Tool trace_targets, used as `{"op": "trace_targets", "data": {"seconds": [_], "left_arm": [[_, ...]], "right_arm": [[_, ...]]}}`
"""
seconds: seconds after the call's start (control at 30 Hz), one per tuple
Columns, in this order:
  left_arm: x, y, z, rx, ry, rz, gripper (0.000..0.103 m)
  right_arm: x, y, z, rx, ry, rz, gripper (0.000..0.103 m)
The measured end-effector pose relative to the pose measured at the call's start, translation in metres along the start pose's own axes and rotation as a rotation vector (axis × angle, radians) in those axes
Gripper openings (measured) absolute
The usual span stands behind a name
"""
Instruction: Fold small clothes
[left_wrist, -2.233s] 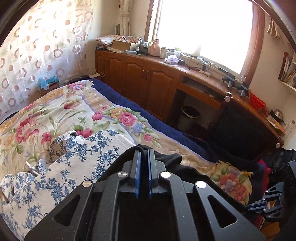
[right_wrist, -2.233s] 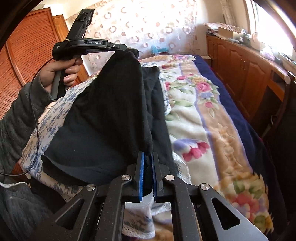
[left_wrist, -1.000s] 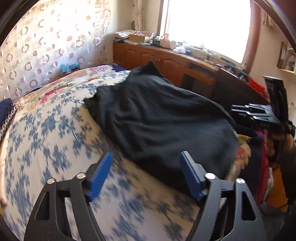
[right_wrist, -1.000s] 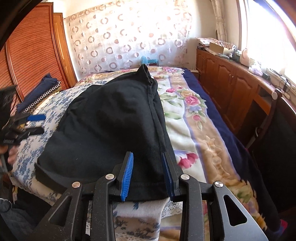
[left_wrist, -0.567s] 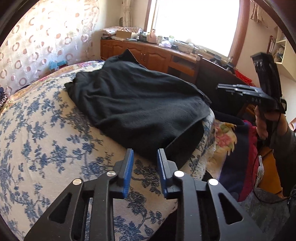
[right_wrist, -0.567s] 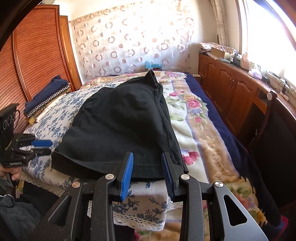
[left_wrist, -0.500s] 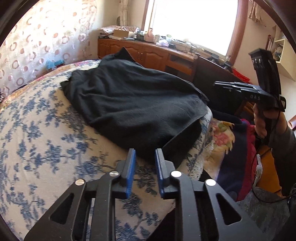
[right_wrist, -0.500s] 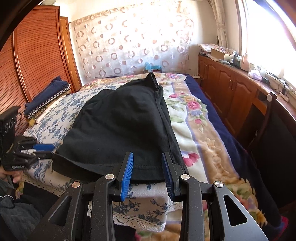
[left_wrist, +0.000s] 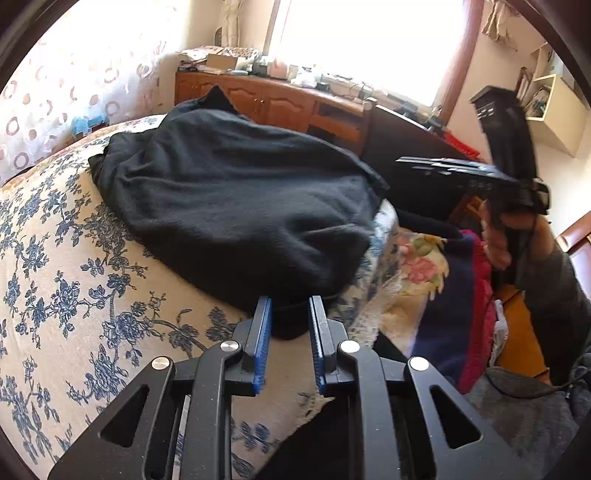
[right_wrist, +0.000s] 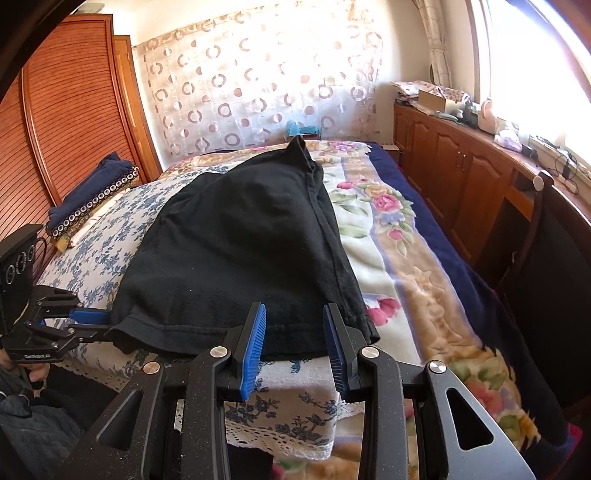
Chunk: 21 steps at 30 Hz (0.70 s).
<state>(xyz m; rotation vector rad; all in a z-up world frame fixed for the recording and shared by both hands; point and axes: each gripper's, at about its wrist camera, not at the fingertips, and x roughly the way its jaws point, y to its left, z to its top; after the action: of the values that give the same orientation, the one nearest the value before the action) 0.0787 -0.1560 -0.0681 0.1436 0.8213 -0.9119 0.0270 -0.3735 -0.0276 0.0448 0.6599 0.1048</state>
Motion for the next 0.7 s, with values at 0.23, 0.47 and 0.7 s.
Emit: {"op": "trace_targets", "data": {"seconds": [0.23,0.47,0.7], "left_arm": [[0.003,-0.008,0.0,0.046,-0.001,0.052,0.021],[0.018,0.001,-0.002,0.055,0.04,0.078,0.026],[0.016,-0.001,-0.004,0.058,0.041,0.082,0.015]], "right_arm": [[0.003,0.001,0.001,0.002,0.006,0.0,0.033],[0.006,-0.001,-0.001,-0.007,0.009,-0.001,0.033],[0.027,-0.021,0.001,0.028,0.025,-0.014,0.033]]}}
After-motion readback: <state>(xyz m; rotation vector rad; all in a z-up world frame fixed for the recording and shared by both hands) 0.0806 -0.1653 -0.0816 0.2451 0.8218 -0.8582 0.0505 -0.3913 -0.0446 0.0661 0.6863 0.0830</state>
